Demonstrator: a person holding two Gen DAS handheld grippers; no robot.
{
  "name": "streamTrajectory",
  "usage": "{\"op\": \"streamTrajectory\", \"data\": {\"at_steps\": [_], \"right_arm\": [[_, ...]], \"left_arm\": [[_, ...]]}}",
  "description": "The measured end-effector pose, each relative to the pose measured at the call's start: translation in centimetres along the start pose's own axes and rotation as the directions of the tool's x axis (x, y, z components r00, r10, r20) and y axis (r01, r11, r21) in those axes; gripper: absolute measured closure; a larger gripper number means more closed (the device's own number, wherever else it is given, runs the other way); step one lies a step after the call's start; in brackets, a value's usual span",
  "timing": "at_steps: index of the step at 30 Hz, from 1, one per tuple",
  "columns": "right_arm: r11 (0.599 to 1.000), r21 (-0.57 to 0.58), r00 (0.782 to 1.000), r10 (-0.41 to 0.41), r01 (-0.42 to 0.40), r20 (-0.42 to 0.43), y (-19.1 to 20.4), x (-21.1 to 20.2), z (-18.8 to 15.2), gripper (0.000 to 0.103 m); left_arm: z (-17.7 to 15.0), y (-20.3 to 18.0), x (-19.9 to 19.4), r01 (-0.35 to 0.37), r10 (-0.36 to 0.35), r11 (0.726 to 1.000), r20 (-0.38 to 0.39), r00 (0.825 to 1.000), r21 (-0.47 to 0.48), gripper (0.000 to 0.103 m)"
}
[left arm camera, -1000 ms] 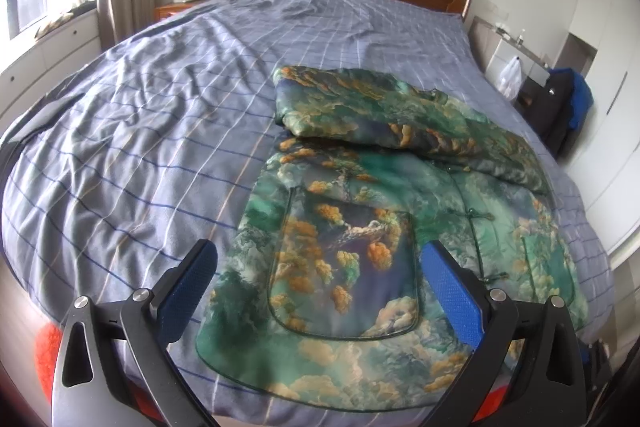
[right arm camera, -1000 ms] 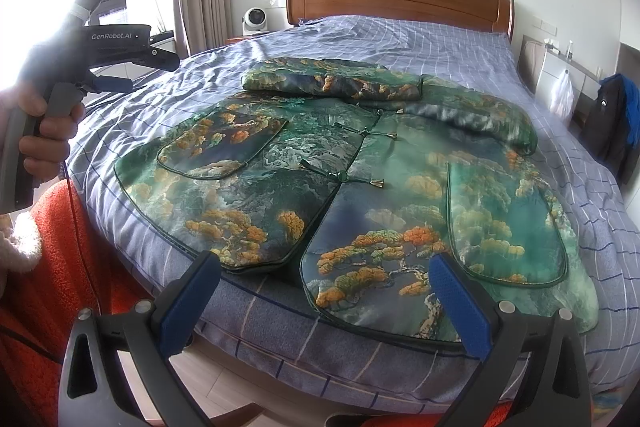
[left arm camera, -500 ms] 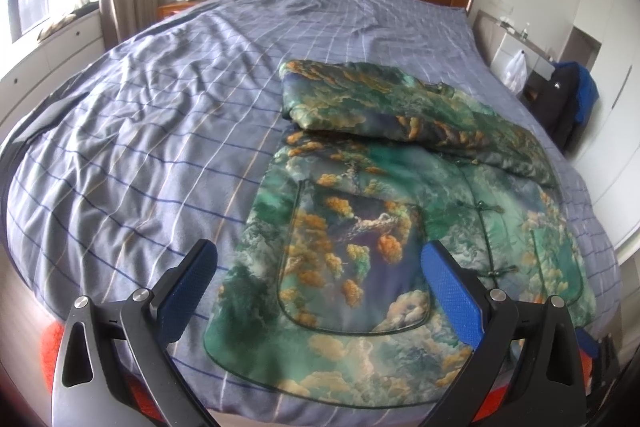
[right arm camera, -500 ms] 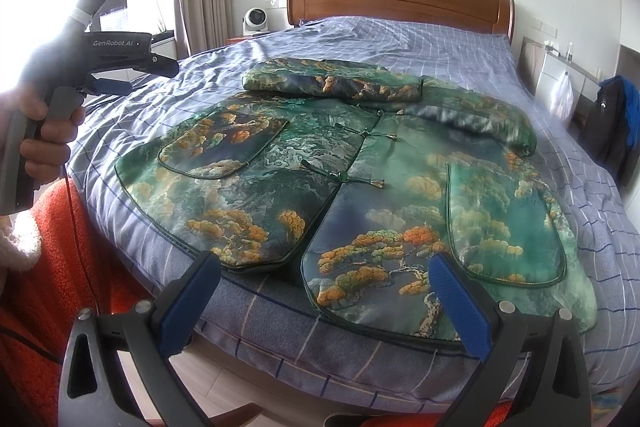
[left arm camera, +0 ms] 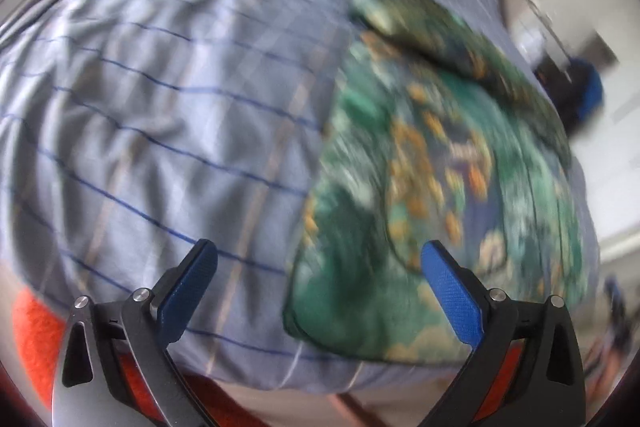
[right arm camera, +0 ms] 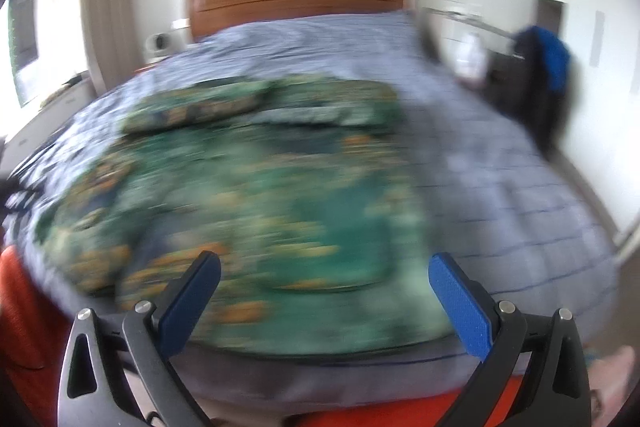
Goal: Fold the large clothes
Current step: 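Grasp the jacket hem with both tools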
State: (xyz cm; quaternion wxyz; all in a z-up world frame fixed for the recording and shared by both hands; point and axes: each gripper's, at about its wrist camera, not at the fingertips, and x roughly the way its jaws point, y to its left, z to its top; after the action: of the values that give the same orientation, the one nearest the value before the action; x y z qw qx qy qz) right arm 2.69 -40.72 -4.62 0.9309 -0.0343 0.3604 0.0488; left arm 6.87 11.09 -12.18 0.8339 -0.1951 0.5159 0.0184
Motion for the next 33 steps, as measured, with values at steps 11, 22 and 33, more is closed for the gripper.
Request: {"op": "streamTrajectory", "data": {"at_steps": [11,22,33], "right_arm": [[0.966,0.194,0.897,0.231,-0.168,-0.377,-10.0,7.5,-1.6,0.025],[0.939,0.149,0.8,0.341,-0.309,-0.493,-7.1,8.3,1.0,0.09],[0.766,0.391,0.802,0.588,-0.51,-0.105,-9.7,8.8,13.6,0.091]], "left_arm": [[-2.4,-2.9,1.6,0.056,-0.033,0.982,-0.126,0.991,0.178,0.058],[0.3,-3.9,-2.9,0.17,-0.155,0.97,-0.102,0.983,0.173,0.095],[16.7,-6.3,-5.7,0.342,-0.356,0.934,0.19,0.915,0.102,0.097]]}}
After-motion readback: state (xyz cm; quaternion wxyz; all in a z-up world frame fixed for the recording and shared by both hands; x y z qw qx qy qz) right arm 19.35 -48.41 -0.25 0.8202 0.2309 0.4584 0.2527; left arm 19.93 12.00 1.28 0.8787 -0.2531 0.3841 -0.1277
